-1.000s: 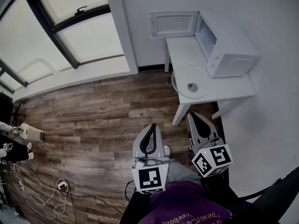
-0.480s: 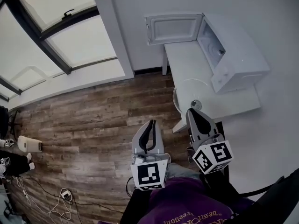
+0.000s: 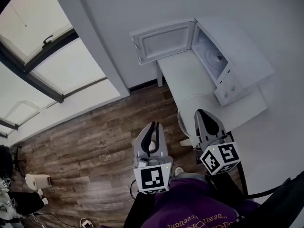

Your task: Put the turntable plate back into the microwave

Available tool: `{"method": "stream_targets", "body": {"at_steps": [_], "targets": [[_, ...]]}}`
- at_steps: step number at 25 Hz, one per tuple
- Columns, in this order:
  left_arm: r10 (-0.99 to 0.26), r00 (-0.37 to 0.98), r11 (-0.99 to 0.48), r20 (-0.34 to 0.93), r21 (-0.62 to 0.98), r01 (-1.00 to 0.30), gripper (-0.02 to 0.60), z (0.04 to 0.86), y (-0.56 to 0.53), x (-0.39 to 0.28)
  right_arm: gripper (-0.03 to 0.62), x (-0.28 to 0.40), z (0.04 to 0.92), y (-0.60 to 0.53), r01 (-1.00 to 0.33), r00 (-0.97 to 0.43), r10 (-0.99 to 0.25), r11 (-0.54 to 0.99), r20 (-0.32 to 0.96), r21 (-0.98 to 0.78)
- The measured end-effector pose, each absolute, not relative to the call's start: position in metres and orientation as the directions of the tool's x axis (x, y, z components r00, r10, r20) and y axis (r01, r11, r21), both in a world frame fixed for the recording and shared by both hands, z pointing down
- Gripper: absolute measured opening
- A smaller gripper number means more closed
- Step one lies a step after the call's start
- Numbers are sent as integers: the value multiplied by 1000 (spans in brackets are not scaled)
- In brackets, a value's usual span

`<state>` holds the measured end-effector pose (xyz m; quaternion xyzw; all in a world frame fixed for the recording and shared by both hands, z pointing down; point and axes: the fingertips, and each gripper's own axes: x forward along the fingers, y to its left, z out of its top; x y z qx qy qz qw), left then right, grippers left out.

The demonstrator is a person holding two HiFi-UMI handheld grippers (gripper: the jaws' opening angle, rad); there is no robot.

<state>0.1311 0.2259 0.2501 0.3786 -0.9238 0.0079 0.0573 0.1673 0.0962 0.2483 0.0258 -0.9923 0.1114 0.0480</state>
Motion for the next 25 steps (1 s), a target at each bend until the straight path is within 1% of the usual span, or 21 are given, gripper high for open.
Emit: {"method": "stream_targets", "body": {"at_steps": [3,7,11,13,16,19,25], "targets": [[-731,-667,679,142,52,-733,20,253,221,87,8,134,251,90,-121,-988,-96,967,119,-224],[-803,-577,590,152,57,-806,20,252,207,35,8,96,246,81,-215,-974,-191,950,123,-225],[-867,-460,481,190,83,-873,20,262,188,4,8,73,248,73,-310,-948,-284,925,142,-218],[-897,-382,413,223,114,-904,21,271,174,-5,8,69,251,65,-369,-928,-341,901,151,-229],[-931,-250,298,267,154,-942,29,288,149,-4,8,79,257,49,-472,-881,-442,847,171,-244],[-941,-145,201,305,163,-966,37,305,121,3,8,101,262,34,-549,-835,-514,797,194,-253],[-950,34,22,312,173,-985,40,305,58,48,8,181,269,6,-689,-724,-649,682,234,-245]]}}
